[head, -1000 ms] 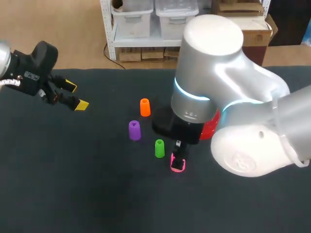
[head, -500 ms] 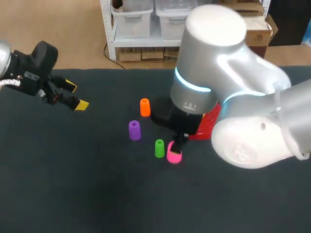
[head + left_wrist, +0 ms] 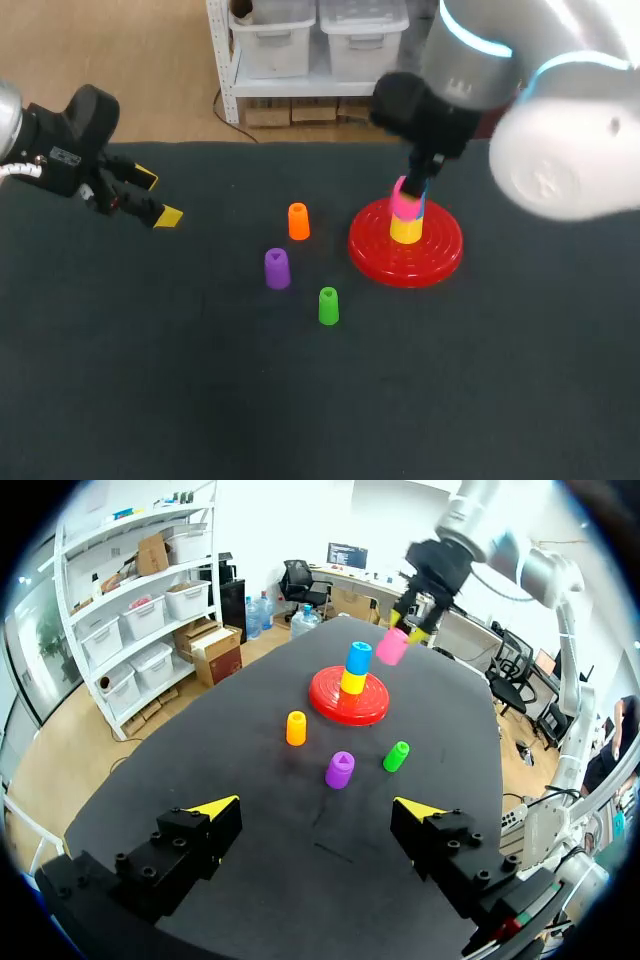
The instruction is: Pick up and stack the cylinders on the red base in this order: pink,purple,orange,green
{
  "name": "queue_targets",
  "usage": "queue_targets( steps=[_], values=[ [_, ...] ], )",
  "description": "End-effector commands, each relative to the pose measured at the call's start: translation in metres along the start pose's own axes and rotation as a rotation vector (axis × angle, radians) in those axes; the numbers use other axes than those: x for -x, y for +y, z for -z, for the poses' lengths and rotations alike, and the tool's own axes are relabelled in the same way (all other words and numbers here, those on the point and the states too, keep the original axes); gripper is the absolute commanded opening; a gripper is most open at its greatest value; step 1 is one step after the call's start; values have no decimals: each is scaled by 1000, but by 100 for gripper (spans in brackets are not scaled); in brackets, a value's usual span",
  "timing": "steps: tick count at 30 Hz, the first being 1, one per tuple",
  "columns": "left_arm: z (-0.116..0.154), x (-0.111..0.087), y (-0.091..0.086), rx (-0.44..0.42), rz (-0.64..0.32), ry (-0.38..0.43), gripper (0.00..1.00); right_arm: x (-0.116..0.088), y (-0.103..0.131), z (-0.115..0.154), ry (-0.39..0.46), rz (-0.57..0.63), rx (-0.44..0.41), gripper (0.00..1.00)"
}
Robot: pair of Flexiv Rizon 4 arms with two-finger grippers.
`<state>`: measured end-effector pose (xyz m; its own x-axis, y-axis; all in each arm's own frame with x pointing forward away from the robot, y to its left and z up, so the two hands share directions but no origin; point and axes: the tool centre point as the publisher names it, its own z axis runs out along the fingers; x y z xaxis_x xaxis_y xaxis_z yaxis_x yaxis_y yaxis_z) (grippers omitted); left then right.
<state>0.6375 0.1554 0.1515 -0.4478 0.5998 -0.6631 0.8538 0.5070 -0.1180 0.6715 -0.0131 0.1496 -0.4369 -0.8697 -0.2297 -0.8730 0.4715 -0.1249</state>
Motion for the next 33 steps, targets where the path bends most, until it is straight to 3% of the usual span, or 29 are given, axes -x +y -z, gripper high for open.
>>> queue_targets(
  steps=[1, 11, 22, 33],
  values=[
    [-1, 1, 2, -2, 0, 6, 100, 15, -35, -4, 45, -23, 21, 0],
    [-1, 1, 2, -2, 0, 6, 100, 19, -55, -12, 66, -149, 84, 0],
    [-1, 1, 2, -2, 0, 6, 100, 15, -40, -7, 58, -146, 128, 0],
    [-1, 1, 2, -2, 0, 6, 100, -3, -38, -19, 102, -129, 93, 0]
  ],
)
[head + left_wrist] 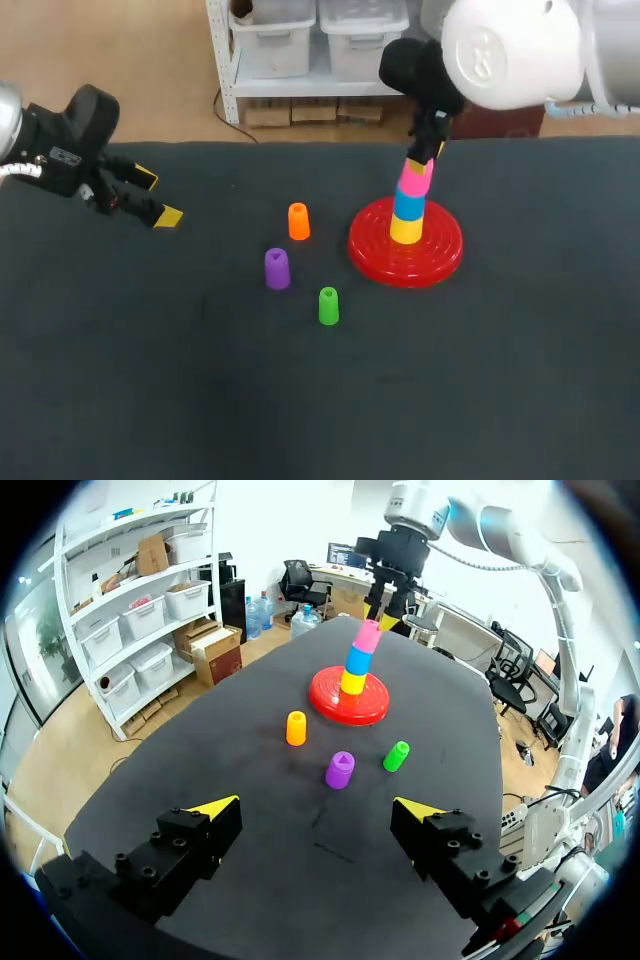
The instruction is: Pick up and stack the cylinders on the red base in this order: pink,purple,orange,green
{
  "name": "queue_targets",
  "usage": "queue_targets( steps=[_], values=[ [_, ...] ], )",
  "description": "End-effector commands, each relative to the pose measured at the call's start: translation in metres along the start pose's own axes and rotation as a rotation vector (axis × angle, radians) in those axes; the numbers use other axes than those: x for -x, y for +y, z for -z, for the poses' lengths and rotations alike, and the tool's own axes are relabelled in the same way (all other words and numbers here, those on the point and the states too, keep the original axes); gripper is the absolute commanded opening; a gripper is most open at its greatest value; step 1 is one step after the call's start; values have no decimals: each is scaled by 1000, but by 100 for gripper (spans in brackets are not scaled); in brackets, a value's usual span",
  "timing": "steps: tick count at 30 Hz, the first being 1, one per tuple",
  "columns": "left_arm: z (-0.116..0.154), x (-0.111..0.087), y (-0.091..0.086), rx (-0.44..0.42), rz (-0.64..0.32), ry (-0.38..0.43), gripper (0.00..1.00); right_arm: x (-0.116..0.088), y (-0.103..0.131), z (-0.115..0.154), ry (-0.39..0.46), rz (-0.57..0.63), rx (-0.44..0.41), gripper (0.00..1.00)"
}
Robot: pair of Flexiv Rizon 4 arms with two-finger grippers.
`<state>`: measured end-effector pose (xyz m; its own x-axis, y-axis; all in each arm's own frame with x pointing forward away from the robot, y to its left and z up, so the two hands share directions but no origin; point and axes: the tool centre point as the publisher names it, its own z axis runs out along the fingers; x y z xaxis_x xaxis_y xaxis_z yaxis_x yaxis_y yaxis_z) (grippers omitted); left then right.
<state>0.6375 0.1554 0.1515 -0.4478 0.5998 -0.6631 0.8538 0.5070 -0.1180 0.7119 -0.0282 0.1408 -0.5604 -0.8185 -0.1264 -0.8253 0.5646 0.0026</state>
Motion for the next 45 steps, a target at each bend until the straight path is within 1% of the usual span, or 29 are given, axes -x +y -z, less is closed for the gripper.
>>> queue_targets(
  steps=[1, 8, 12, 18, 22, 23, 27, 31, 34, 35, 36, 37, 41, 45],
  values=[
    [-1, 1, 2, -2, 0, 6, 100, -4, 1, -6, -14, -6, -18, 0],
    [-1, 1, 2, -2, 0, 6, 100, 8, -4, -9, -41, -25, -33, 0],
    [-1, 1, 2, -2, 0, 6, 100, 15, -7, -9, -38, -27, -40, 0],
    [-1, 1, 2, -2, 0, 6, 100, 20, -11, -17, 41, -7, -34, 0],
    [-1, 1, 2, -2, 0, 6, 100, 18, -11, -25, 79, -6, -27, 0],
    [-1, 1, 2, -2, 0, 6, 100, 16, -11, -27, 89, -20, -9, 0],
    [-1, 1, 2, -2, 0, 6, 100, 7, -10, -35, 107, -35, -2, 0],
    [-1, 1, 2, -2, 0, 6, 100, 1, -7, -37, 111, -37, 5, 0],
    [-1, 1, 2, -2, 0, 6, 100, -2, -4, -33, 81, -29, 3, 0],
    [-1, 1, 2, -2, 0, 6, 100, -3, -3, -30, 68, -32, 1, 31],
    [-1, 1, 2, -2, 0, 6, 100, -4, -2, -26, 50, -31, 4, 97],
    [-1, 1, 2, -2, 0, 6, 100, -4, -1, -22, 26, -19, -2, 100],
    [-1, 1, 2, -2, 0, 6, 100, -2, 6, -1, -63, 6, -53, 100],
    [-1, 1, 2, -2, 0, 6, 100, 3, 27, 7, -105, 74, -81, 100]
  ],
)
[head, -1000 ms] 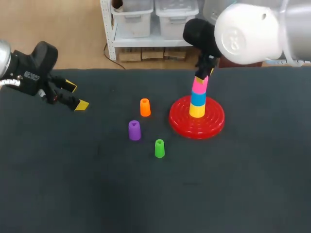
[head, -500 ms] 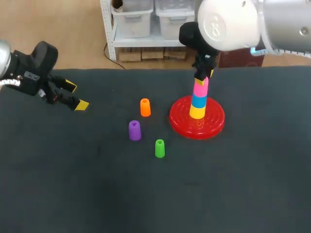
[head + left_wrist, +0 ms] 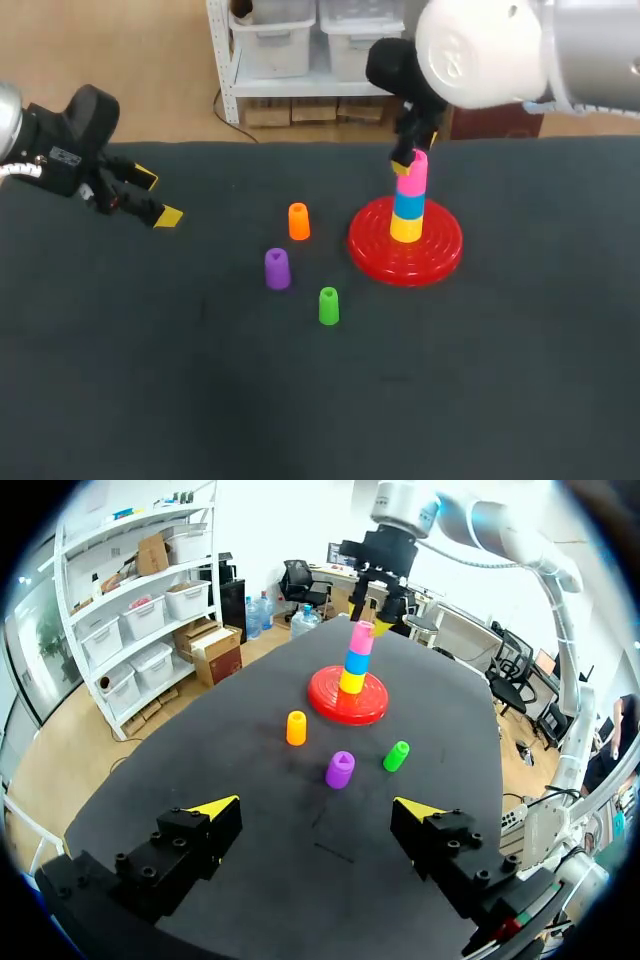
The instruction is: Pick up and stack the cylinders on the red base in this order: pink,purple,orange,green
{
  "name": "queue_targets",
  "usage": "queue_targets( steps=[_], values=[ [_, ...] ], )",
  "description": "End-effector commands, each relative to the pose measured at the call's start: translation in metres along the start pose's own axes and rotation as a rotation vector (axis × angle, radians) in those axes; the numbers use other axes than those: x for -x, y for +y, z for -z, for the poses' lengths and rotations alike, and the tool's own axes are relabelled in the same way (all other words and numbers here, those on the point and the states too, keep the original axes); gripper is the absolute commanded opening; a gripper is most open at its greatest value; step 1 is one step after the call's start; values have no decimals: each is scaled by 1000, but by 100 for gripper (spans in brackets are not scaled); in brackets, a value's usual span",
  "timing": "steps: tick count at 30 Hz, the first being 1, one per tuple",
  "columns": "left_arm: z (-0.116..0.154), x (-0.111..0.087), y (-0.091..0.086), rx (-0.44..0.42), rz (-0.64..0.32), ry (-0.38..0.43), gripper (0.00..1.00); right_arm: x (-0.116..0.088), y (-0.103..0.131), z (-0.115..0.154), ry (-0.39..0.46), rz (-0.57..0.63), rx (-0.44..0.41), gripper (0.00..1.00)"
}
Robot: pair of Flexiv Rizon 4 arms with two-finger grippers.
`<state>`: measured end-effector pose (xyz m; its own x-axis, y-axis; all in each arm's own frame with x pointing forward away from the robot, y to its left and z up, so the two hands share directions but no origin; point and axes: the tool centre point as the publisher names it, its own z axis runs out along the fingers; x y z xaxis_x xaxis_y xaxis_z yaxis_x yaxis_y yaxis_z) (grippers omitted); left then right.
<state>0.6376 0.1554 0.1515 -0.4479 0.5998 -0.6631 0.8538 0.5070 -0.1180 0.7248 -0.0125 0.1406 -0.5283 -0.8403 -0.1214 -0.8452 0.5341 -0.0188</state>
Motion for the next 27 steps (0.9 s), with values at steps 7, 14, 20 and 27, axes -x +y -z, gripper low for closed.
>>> queue_targets(
  steps=[7, 14, 20, 27],
  values=[
    [-1, 1, 2, -2, 0, 6, 100, 11, 77, -7, -119, 125, -3, 100],
    [-1, 1, 2, -2, 0, 6, 100, 40, 117, -30, -63, 229, 86, 100],
    [-1, 1, 2, -2, 0, 6, 100, 55, 137, -44, 0, 310, 111, 100],
    [-1, 1, 2, -2, 0, 6, 100, 65, 153, -62, 33, 336, 116, 100]
  ],
)
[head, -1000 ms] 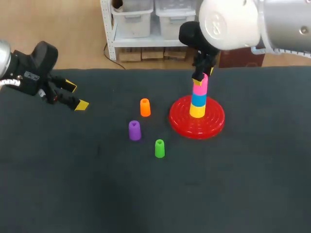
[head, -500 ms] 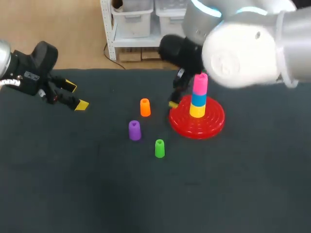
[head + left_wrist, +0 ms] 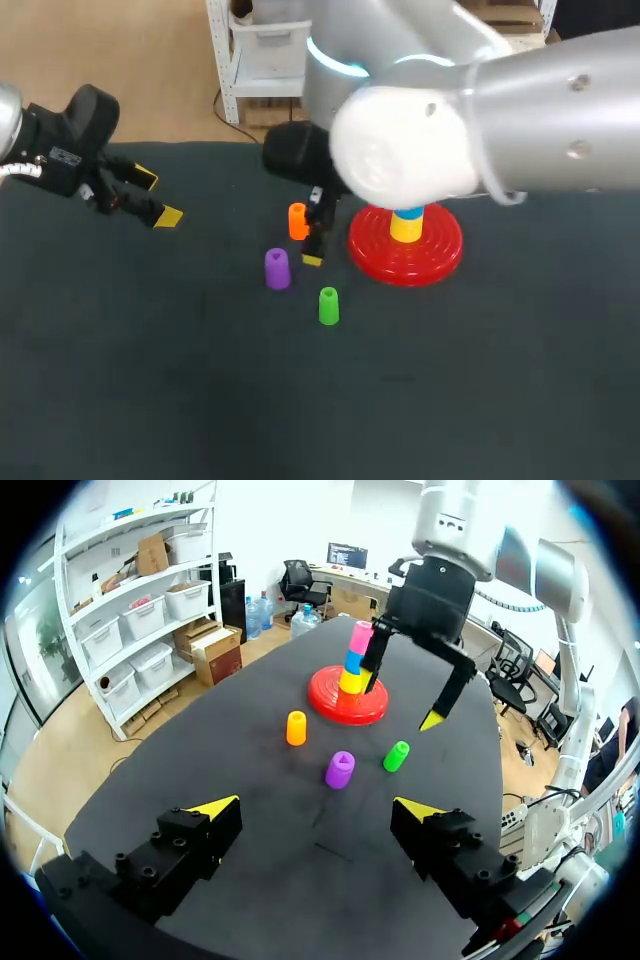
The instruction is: Pick up and stack the cylinders on the red base in this order: pink,purple,orange,green
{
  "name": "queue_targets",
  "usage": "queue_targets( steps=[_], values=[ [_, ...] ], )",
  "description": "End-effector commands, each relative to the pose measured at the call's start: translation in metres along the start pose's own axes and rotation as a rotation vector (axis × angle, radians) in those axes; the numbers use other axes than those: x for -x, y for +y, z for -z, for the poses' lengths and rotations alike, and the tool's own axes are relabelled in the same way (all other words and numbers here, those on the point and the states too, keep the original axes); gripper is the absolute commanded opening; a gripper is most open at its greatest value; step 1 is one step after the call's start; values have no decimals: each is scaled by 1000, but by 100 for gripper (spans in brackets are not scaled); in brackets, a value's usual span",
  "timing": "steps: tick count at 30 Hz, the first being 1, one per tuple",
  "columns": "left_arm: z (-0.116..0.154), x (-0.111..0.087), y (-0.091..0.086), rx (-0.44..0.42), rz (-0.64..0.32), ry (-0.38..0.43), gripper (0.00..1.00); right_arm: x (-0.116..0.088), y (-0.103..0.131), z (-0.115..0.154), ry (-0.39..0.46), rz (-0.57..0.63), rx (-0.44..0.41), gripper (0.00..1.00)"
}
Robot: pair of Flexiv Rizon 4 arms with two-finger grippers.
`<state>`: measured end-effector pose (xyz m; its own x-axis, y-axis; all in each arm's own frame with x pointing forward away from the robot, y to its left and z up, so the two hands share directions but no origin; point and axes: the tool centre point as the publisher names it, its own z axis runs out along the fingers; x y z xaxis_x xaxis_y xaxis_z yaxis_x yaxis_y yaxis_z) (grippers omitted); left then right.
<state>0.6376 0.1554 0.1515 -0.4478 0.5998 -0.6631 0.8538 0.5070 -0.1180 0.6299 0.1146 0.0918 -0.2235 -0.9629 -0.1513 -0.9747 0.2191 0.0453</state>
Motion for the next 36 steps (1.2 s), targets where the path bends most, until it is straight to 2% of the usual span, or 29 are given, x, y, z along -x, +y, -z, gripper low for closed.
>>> queue_targets(
  steps=[1, 3, 6, 24, 28, 29, 36],
  values=[
    [-1, 1, 2, -2, 0, 6, 100, 15, -2, -11, 54, 2, 17, 100],
    [-1, 1, 2, -2, 0, 6, 100, 17, -1, -10, 8, -14, 35, 100],
    [-1, 1, 2, -2, 0, 6, 100, 16, -4, 0, -110, -87, 40, 100],
    [-1, 1, 2, -2, 0, 6, 100, 16, -4, 0, -110, -87, 40, 100],
    [-1, 1, 2, -2, 0, 6, 100, 23, -7, -4, -19, -33, 2, 100],
    [-1, 1, 2, -2, 0, 6, 100, 27, -7, -7, 30, -16, -18, 100],
    [-1, 1, 2, -2, 0, 6, 100, 53, -1, -27, 97, 76, 21, 100]
  ],
)
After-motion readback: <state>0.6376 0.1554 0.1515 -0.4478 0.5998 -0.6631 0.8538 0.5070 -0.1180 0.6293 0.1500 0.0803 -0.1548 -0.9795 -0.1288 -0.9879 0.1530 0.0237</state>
